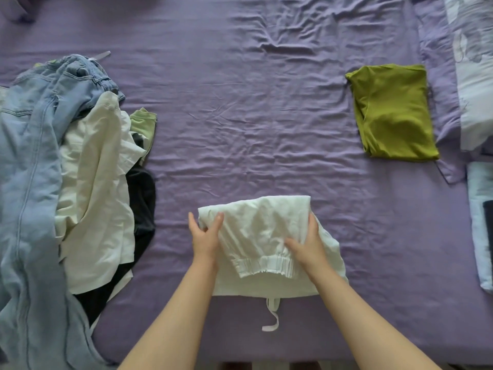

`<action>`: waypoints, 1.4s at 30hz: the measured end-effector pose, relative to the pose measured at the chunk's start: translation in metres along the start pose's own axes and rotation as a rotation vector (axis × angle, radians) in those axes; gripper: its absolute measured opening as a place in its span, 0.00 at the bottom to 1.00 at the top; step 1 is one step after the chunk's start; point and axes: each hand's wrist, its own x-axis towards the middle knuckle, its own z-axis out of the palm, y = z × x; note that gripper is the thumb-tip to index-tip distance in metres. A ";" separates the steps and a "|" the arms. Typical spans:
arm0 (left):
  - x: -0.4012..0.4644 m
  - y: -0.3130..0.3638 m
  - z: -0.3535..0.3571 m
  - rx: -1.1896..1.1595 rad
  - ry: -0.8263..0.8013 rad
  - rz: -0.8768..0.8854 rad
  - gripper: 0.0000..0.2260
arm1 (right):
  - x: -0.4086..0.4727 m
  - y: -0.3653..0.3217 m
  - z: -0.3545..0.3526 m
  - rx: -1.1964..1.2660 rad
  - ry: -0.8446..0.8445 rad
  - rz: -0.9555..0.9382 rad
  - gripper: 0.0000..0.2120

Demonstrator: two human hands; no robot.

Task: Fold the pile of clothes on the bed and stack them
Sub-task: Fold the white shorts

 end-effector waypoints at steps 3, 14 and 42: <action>0.021 0.017 -0.002 0.137 -0.042 0.089 0.39 | -0.006 0.006 -0.002 -0.076 -0.018 -0.065 0.45; 0.012 -0.016 -0.029 0.669 0.122 -0.003 0.45 | -0.008 0.030 -0.021 -0.596 0.336 0.050 0.49; -0.156 0.101 0.108 0.420 -0.421 0.195 0.15 | -0.095 -0.075 -0.234 0.254 0.358 -0.009 0.08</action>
